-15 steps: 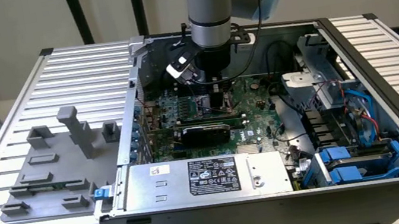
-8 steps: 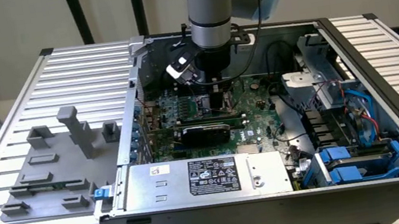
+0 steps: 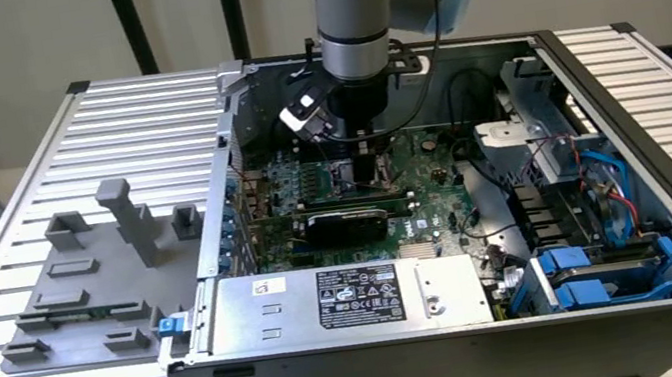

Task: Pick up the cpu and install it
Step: 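Place the cpu into insertion slot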

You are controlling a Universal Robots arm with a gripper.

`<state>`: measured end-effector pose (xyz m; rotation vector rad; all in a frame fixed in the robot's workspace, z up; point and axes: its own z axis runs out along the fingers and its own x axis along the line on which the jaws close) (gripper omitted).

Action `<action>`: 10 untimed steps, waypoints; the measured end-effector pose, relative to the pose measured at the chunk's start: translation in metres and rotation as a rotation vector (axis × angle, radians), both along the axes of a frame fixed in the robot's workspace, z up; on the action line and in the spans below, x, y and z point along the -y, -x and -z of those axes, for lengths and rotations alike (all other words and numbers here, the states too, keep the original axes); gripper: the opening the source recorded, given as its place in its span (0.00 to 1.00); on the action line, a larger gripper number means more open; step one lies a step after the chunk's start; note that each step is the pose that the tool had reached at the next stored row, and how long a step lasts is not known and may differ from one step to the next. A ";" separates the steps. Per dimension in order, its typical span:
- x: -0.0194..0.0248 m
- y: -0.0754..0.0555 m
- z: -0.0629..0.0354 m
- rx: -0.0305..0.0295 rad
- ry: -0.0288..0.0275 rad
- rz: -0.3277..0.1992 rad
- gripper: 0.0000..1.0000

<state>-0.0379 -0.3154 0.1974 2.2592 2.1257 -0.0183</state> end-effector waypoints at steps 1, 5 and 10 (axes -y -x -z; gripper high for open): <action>0.0000 0.000 -0.0015 -0.0006 0.0000 0.000 0.63; 0.0000 0.000 -0.0079 -0.0025 -0.0002 0.000 0.63; 0.0000 0.000 -0.0151 -0.0029 -0.0005 0.000 0.54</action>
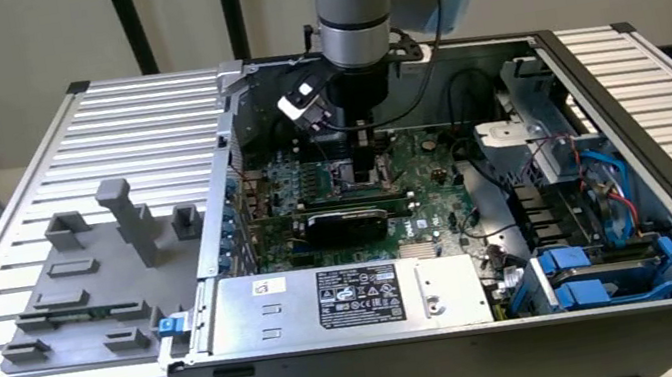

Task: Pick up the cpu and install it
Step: 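Place the cpu into insertion slot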

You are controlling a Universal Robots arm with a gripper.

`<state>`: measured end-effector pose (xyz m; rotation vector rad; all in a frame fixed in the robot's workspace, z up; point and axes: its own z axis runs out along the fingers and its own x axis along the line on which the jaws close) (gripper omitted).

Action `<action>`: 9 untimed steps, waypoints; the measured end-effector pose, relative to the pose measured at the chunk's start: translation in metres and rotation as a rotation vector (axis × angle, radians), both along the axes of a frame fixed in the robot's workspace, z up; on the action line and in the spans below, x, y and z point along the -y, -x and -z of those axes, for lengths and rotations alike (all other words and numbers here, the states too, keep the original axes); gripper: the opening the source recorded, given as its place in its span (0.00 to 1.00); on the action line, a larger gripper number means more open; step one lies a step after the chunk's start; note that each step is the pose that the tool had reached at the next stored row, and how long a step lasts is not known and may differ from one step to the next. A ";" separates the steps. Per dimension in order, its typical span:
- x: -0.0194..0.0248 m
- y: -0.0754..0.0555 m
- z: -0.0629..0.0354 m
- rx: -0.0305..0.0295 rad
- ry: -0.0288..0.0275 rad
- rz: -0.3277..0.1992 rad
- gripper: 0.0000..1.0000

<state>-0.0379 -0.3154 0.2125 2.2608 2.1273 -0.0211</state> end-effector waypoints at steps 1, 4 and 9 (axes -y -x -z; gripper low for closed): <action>0.0000 0.000 -0.0006 0.0001 -0.0002 0.000 0.48; -0.0001 0.000 -0.0008 0.0003 -0.0005 0.000 0.36; 0.0000 0.000 -0.0009 0.0000 -0.0002 0.000 0.13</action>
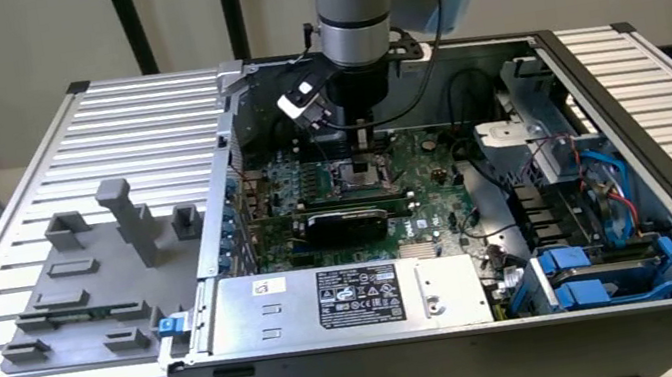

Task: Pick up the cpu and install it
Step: 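Place the cpu into insertion slot, then close the cpu cover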

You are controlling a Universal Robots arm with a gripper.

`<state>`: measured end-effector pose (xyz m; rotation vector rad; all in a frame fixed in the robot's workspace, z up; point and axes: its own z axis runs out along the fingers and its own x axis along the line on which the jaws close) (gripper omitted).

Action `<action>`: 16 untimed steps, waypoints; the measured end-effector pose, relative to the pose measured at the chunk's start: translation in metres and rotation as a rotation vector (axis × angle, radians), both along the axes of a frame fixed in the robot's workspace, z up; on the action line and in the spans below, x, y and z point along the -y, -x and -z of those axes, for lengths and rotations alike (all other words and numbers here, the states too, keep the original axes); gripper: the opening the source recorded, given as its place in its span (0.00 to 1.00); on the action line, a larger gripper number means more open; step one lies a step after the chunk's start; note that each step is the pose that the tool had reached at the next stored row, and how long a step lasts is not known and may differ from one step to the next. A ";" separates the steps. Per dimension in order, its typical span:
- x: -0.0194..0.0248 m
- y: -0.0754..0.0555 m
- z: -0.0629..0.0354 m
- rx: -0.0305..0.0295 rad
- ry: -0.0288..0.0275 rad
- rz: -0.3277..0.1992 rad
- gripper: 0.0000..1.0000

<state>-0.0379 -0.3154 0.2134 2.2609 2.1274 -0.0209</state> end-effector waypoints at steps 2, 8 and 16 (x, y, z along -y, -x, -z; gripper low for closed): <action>0.0000 0.000 0.0000 0.0000 0.0000 0.000 0.11; 0.0000 0.000 0.0000 0.0001 0.0000 0.000 0.11; 0.0000 0.000 0.0000 0.0000 0.0000 0.000 0.11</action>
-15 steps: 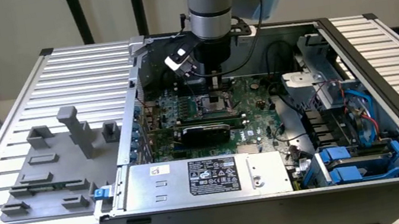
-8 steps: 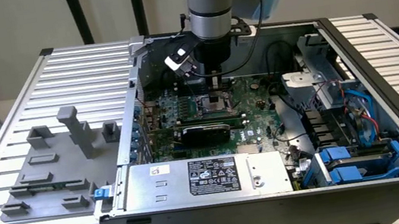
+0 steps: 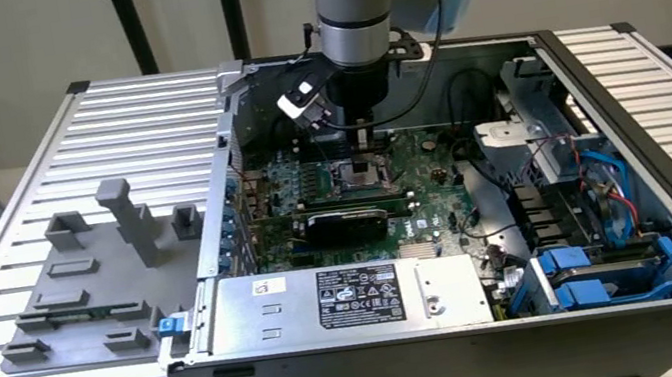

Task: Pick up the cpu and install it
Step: 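Close the cpu cover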

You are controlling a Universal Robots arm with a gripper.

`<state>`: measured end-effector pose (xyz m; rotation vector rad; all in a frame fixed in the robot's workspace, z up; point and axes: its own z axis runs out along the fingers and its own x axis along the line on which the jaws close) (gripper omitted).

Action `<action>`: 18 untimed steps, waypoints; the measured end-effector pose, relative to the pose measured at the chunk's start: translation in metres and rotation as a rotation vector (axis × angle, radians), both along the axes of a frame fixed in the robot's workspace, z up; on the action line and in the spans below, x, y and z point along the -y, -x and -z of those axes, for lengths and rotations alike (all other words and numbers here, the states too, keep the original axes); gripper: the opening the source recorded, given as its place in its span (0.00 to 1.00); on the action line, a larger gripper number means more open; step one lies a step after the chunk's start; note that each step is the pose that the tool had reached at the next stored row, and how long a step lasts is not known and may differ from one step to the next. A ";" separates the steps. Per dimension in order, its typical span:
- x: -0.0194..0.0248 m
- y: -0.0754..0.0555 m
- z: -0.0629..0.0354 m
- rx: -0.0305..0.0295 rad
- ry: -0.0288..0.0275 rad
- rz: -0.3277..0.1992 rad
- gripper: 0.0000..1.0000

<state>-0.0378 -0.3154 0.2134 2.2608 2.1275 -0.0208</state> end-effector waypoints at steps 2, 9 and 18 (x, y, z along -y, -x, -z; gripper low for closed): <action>0.0000 -0.001 -0.0002 -0.0001 0.0001 0.000 0.11; 0.0013 -0.017 -0.0141 -0.0010 0.0001 0.000 0.11; 0.0059 -0.049 -0.0483 -0.0107 0.0001 0.000 0.11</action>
